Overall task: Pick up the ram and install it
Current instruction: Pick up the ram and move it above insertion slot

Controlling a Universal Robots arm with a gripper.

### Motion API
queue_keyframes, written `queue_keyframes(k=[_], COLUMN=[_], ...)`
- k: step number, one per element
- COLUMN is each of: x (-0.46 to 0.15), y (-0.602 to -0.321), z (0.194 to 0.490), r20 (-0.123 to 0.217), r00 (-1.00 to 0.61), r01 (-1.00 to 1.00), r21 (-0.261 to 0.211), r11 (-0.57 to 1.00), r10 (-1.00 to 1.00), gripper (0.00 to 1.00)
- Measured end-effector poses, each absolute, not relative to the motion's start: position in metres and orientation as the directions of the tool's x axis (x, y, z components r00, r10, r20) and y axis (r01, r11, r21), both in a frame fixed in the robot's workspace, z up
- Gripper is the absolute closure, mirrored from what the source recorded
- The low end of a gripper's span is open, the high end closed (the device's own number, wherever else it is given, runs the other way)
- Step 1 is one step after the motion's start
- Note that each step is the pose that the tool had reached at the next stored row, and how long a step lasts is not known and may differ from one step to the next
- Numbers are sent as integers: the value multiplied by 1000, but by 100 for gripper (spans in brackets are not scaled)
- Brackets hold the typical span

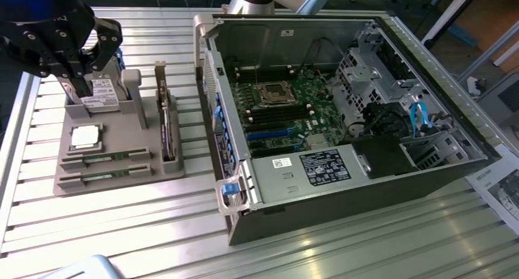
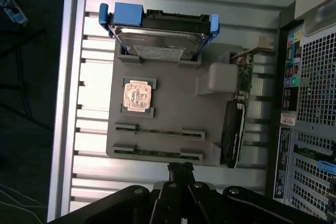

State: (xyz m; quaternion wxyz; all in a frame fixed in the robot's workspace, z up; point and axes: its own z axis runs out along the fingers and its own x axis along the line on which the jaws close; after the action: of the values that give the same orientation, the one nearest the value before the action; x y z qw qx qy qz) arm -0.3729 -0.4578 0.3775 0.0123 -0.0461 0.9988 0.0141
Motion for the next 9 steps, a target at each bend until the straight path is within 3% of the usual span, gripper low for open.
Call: queue_keyframes(k=[9], x=[-373], y=[-458], z=[378], r20=[-26], r00=[-984], r01=[-178], r21=[27], r11=[984], r10=[-178], gripper=[90])
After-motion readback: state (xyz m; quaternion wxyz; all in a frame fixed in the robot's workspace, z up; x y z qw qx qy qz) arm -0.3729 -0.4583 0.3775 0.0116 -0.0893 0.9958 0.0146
